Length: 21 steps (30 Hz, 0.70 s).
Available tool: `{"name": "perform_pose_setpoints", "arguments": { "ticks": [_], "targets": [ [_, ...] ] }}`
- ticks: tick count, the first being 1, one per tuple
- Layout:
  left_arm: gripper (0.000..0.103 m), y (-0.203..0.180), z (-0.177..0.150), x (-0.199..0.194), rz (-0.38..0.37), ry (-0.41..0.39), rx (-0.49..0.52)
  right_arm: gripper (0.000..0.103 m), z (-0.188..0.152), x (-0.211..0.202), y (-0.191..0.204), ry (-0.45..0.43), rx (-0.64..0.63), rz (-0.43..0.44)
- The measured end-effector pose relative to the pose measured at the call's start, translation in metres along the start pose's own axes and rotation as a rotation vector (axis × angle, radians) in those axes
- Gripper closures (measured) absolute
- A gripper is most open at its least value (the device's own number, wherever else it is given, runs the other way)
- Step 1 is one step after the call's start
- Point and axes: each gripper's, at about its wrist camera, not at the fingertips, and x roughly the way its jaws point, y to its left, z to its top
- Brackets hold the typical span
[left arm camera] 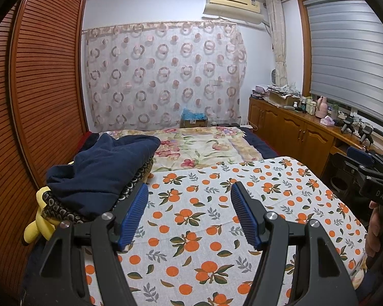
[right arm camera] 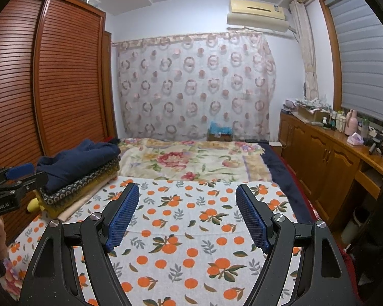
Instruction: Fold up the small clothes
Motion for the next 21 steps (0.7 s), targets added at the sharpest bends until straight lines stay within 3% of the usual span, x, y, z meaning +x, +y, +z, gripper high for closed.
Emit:
{"name": "perform_pose_setpoints", "arguments": {
  "ticks": [21],
  "targets": [
    [0.036, -0.0001, -0.0002, -0.0005, -0.001, -0.004, 0.002, 0.023, -0.0005, -0.0016, -0.0027, -0.002, -0.002, 0.000]
  ]
}}
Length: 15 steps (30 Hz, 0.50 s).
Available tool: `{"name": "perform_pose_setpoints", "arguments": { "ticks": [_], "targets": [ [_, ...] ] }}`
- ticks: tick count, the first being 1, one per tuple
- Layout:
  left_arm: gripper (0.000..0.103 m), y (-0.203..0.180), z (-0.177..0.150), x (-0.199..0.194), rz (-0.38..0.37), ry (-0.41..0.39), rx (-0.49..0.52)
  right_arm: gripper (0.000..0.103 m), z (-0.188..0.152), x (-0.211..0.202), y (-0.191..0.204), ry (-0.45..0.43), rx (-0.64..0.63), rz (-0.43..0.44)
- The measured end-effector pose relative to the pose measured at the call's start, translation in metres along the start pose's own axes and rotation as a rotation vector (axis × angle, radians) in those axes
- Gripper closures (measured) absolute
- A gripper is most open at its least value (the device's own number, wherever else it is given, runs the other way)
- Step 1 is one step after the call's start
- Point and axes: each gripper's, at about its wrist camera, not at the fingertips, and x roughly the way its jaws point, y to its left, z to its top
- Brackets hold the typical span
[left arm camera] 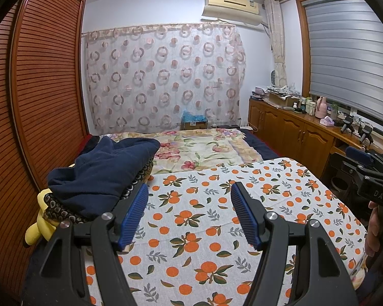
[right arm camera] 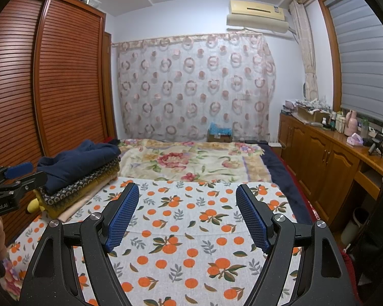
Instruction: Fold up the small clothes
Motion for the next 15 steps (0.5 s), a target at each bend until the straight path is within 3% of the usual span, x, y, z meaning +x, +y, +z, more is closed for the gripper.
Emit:
{"name": "perform_pose_setpoints", "arguments": {
  "ticks": [15],
  "targets": [
    [0.036, -0.0008, -0.0018, 0.0006, 0.002, -0.001, 0.002, 0.023, -0.0003, 0.0004, 0.0001, -0.002, -0.002, -0.001]
  ]
}}
